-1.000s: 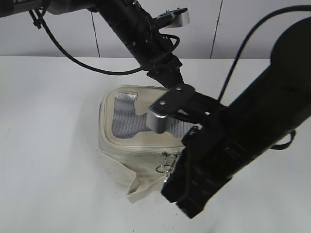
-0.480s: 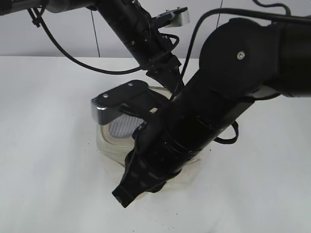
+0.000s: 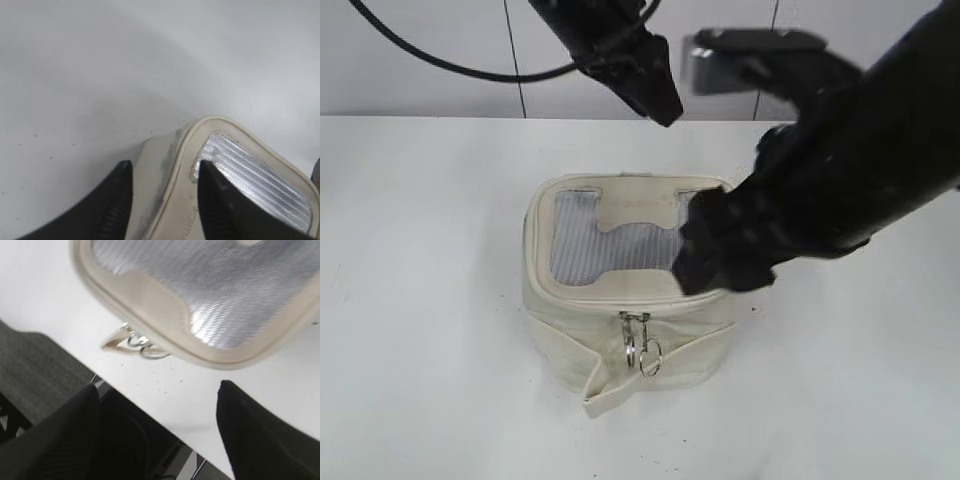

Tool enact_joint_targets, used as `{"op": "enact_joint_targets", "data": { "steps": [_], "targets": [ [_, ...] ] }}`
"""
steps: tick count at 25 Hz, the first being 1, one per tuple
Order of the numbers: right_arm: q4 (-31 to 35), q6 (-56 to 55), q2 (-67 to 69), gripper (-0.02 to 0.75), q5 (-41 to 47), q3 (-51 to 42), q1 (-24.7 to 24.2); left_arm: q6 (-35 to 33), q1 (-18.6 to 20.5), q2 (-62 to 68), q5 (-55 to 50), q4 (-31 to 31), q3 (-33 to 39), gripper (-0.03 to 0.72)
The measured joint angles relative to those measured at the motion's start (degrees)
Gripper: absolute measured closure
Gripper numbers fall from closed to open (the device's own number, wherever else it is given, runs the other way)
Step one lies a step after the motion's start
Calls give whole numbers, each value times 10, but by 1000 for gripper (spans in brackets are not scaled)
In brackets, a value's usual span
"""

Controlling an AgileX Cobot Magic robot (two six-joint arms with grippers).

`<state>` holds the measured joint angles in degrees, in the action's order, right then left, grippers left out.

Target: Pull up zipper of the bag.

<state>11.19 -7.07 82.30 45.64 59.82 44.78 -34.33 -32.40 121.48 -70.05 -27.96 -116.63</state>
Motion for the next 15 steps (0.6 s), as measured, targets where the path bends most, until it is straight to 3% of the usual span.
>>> {"op": "enact_joint_targets", "data": {
  "steps": [5, 10, 15],
  "targets": [
    [-54, -29, -66, 160, 27, 1, -84, 59, 13, -71, -1, 67, 0, 304],
    [-143, -54, -97, 160, 74, 1, -169, 132, 34, -119, -1, 178, 0, 298],
    [-220, -58, -110, 159, 119, 1, -225, 207, 72, -151, 0, 236, 6, 303]
  ]
}}
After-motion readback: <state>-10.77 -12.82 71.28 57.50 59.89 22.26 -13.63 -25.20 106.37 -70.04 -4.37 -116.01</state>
